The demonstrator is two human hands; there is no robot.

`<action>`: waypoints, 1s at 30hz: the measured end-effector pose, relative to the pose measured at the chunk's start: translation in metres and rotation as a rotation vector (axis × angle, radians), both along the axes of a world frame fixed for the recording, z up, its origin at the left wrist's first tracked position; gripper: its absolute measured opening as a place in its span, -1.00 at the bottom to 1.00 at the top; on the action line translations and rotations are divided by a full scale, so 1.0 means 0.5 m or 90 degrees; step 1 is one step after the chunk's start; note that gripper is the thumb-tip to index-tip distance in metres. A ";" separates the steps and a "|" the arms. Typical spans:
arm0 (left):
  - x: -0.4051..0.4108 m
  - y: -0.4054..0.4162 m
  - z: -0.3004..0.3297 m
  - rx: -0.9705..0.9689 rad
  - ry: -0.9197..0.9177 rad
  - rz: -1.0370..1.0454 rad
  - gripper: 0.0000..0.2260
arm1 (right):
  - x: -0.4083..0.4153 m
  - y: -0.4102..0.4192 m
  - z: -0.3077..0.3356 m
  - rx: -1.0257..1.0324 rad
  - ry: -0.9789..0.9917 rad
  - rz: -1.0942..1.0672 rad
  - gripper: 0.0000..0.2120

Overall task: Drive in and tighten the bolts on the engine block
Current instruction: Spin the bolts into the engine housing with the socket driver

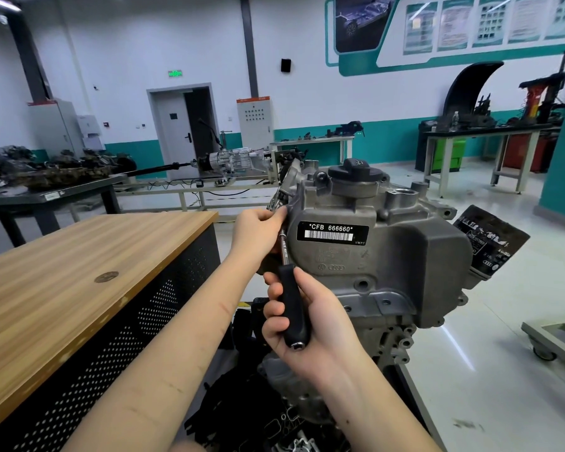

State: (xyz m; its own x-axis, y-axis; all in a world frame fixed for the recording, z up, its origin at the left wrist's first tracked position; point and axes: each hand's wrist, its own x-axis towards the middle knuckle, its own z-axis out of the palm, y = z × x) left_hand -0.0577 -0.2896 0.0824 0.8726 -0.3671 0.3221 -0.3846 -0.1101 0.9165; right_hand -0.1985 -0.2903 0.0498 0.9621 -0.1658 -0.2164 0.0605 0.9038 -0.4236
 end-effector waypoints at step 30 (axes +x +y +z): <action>0.029 -0.011 0.017 -0.064 0.353 -0.093 -0.76 | 0.029 0.035 0.019 -0.064 -0.017 -0.083 -0.81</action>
